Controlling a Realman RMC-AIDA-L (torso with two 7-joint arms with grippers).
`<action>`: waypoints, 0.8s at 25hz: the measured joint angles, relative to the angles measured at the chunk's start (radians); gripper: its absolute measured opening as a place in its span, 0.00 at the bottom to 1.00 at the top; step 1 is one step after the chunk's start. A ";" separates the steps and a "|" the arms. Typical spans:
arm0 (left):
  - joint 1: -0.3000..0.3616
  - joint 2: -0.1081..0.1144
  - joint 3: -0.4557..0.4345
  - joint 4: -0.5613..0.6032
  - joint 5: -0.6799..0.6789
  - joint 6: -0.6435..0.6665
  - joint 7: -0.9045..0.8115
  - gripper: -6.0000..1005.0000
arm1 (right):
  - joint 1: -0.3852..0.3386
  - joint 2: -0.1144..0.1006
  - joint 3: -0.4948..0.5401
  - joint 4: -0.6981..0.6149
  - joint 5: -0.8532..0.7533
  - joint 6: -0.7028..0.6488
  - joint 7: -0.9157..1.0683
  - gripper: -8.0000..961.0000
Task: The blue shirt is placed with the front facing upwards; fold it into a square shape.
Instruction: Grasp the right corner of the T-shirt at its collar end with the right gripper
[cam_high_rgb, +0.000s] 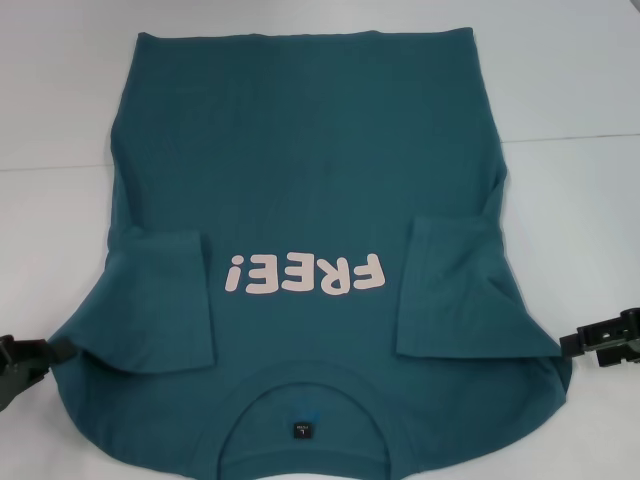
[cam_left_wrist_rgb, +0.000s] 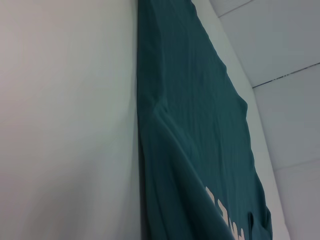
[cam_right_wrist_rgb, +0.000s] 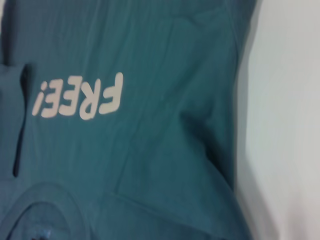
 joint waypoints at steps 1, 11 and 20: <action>0.000 0.000 -0.001 0.000 0.000 -0.001 0.000 0.01 | 0.004 0.005 0.000 0.000 -0.011 0.009 0.000 0.83; 0.001 0.000 0.001 0.000 -0.001 -0.005 0.000 0.01 | 0.033 0.040 -0.003 -0.001 -0.055 0.053 -0.001 0.80; 0.004 -0.001 0.001 0.000 -0.004 -0.013 0.000 0.01 | 0.046 0.055 -0.037 0.001 -0.056 0.083 -0.002 0.77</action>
